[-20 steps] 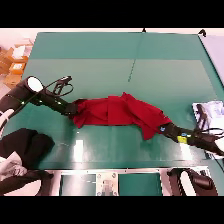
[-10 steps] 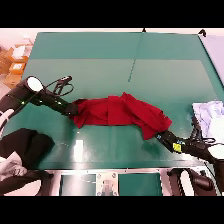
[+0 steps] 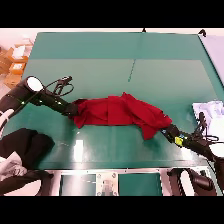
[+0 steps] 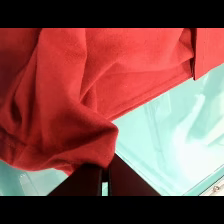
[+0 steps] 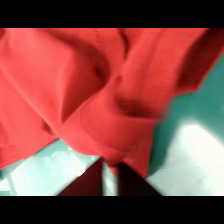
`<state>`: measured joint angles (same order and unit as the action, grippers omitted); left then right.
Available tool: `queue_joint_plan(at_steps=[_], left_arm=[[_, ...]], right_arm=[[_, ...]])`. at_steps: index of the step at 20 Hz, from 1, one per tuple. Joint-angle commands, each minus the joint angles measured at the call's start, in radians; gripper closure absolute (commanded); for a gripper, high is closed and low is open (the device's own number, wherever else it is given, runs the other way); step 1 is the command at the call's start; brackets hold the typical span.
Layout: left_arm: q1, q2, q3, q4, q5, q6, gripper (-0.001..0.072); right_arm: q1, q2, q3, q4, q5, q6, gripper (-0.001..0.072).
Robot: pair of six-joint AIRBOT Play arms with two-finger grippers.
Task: Fold the shirts.
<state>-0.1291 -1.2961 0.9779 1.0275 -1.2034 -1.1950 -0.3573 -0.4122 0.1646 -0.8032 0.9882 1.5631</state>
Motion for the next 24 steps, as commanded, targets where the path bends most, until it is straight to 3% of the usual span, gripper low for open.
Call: queue_joint_plan(at_steps=[1,4,6,11,15,16,17,18,19,22,24], left_arm=[[0.000,-0.001,-0.001,0.000,-0.001,0.000,0.0685],[0.000,-0.001,0.000,0.007,-0.002,0.000,0.0685],[0.000,-0.001,0.000,0.007,0.006,0.005,0.0685],[0.000,-0.001,0.000,0.006,0.007,0.011,0.0685],[0.000,-0.001,0.000,0.005,0.010,0.018,0.0686],[0.000,-0.001,0.000,0.005,0.011,0.019,0.0685],[0.000,-0.001,0.000,0.005,0.011,0.018,0.0685],[0.000,-0.001,0.000,0.005,0.014,0.018,0.0685],[0.000,-0.001,0.000,0.005,0.018,0.018,0.0685],[0.000,-0.001,0.000,0.004,0.022,0.018,0.0685],[0.000,-0.001,0.000,-0.004,0.023,0.019,0.0685]], right_arm=[[0.000,-0.057,0.028,0.059,-0.025,-0.086,0.0694],[0.000,-0.080,0.243,0.280,-0.018,-0.166,0.0694],[0.000,-0.215,0.466,0.264,-0.101,-0.177,0.0694],[0.000,-0.959,0.954,0.272,-0.125,-0.232,0.0694],[0.000,-1.404,1.200,0.271,-0.010,-0.164,0.0694],[-0.001,-1.443,1.226,0.271,0.021,-0.165,0.0693],[-0.008,-1.455,1.244,0.271,0.048,-0.177,0.0602],[-0.025,-1.450,1.268,0.271,0.084,-0.188,0.0409],[-0.055,-1.439,1.309,0.269,0.153,-0.188,0.0353],[-0.158,-1.326,1.365,0.239,0.393,-0.187,0.0350],[-0.192,-1.212,1.311,0.080,0.491,-0.163,0.0350]])
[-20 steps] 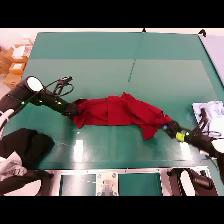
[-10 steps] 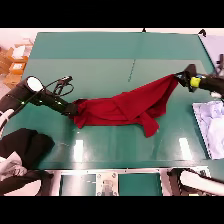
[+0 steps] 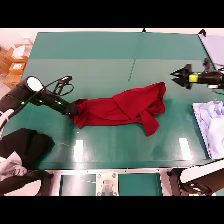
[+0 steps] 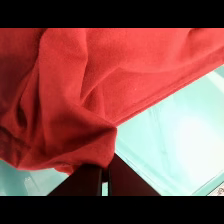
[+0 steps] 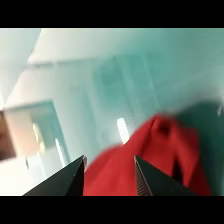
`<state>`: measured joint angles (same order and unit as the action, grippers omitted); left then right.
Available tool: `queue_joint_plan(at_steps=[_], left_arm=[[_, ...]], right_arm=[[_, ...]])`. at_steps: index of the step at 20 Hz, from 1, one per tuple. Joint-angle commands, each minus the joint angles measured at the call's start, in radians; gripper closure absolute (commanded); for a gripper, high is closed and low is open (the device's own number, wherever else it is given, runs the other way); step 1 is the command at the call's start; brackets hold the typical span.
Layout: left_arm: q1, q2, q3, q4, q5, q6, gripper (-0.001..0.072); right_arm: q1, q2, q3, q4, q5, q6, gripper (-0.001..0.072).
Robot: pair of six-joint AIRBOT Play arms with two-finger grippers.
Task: Fold the shirts.
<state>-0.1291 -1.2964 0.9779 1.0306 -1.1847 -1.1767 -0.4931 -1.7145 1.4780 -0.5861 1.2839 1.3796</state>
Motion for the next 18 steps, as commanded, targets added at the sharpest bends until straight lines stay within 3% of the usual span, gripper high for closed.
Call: queue_joint_plan(at_steps=[1,3,5,9,14,15,17,18], left_arm=[[0.000,0.000,0.000,-0.014,0.002,0.000,0.0685],[0.000,0.000,0.000,-0.023,-0.007,0.000,0.0685],[0.000,0.000,0.000,-0.023,-0.012,0.000,0.0685],[0.000,0.000,0.000,-0.023,-0.021,0.000,0.0685],[0.000,0.000,0.000,-0.028,-0.026,0.000,0.0685],[0.000,0.000,0.000,-0.028,-0.029,0.000,0.0685],[0.000,0.000,0.000,-0.029,-0.027,0.001,0.0685],[0.000,0.001,0.001,-0.029,-0.029,0.008,0.0685]], right_arm=[[-0.058,0.170,-0.083,-0.246,0.217,0.046,0.0350],[-0.047,0.351,-0.331,-0.362,0.197,0.072,0.0320],[-0.024,0.529,-0.625,-0.365,0.127,0.067,0.0150],[0.060,0.672,-1.025,-0.283,-0.115,-0.029,0.0146],[0.169,0.595,-1.086,-0.115,-0.309,-0.163,0.0147],[0.179,0.584,-1.073,-0.101,-0.320,-0.167,0.0192],[0.183,0.579,-1.038,-0.076,-0.312,-0.196,0.0601],[0.183,0.580,-1.008,-0.069,-0.283,-0.196,0.0694]])
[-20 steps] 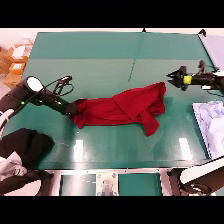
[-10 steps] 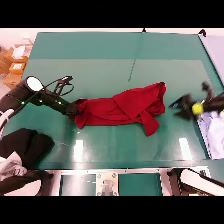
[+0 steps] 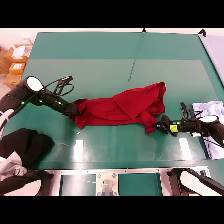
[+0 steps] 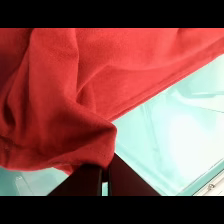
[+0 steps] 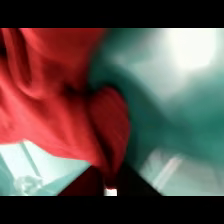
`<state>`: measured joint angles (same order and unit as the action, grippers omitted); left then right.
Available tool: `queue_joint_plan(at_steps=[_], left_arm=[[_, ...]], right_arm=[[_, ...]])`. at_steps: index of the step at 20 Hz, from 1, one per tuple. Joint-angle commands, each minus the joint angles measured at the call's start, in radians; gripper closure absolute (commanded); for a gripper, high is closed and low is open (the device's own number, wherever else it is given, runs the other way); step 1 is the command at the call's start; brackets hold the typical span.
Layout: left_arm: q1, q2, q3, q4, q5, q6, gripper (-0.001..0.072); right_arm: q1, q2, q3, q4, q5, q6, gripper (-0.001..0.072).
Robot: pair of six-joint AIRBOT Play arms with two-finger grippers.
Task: Fold the shirts.
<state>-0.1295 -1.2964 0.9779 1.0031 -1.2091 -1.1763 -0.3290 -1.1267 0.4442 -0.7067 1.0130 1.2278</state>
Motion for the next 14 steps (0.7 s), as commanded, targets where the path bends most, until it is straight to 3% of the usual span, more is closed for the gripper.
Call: queue_joint_plan(at_steps=[1,5,10,14], left_arm=[[0.000,0.005,0.010,-0.001,-0.011,0.006,0.0686],[0.000,0.122,0.220,0.002,-0.101,-0.013,0.0686],[0.000,0.244,0.824,0.024,-0.112,-0.109,0.0685],[0.000,0.244,1.260,0.036,-0.106,-0.176,0.0686]], right_arm=[[0.019,-0.002,0.065,0.054,0.035,-0.056,0.0694],[-0.011,0.152,0.407,0.053,0.243,0.024,0.0695],[-0.176,0.270,1.133,0.053,0.227,0.169,0.0695],[-0.336,0.267,1.590,0.052,0.101,0.280,0.0695]])
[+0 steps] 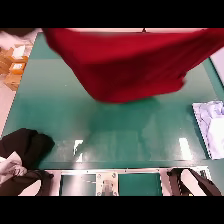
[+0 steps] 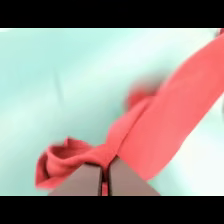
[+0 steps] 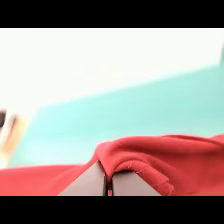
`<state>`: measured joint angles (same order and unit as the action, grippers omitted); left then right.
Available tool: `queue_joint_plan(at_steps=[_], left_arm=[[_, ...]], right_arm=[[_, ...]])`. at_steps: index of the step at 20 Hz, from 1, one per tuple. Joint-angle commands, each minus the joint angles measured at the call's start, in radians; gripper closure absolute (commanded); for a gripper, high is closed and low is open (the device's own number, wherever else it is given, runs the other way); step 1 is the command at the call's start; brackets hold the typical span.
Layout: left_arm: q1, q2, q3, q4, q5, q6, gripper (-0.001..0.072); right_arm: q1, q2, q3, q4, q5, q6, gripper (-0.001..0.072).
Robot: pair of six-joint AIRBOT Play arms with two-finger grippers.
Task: Fold the shirts.
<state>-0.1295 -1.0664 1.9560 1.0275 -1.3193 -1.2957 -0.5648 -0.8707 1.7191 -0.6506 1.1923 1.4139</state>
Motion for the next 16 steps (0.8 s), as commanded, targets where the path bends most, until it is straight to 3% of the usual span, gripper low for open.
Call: queue_joint_plan(at_steps=[1,3,7,11,16], left_arm=[[0.000,0.016,0.328,0.011,0.002,-0.063,0.0686],[0.000,0.065,0.322,0.009,0.008,-0.061,0.0685],[0.000,0.132,0.191,0.092,0.000,-0.070,0.0686],[0.000,0.115,-0.035,0.149,-0.003,-0.089,0.0686],[0.000,-0.106,-0.277,0.184,0.050,-0.051,0.0686]], right_arm=[[-0.125,0.011,0.382,-0.003,-0.114,0.108,0.0695],[-0.135,0.016,0.440,-0.003,-0.185,0.114,0.0695],[-0.135,-0.002,0.368,0.060,-0.195,0.128,0.0695],[-0.047,-0.106,0.235,0.152,-0.160,0.034,0.0694],[0.290,-0.398,0.113,-0.104,-0.185,-0.001,0.0694]])
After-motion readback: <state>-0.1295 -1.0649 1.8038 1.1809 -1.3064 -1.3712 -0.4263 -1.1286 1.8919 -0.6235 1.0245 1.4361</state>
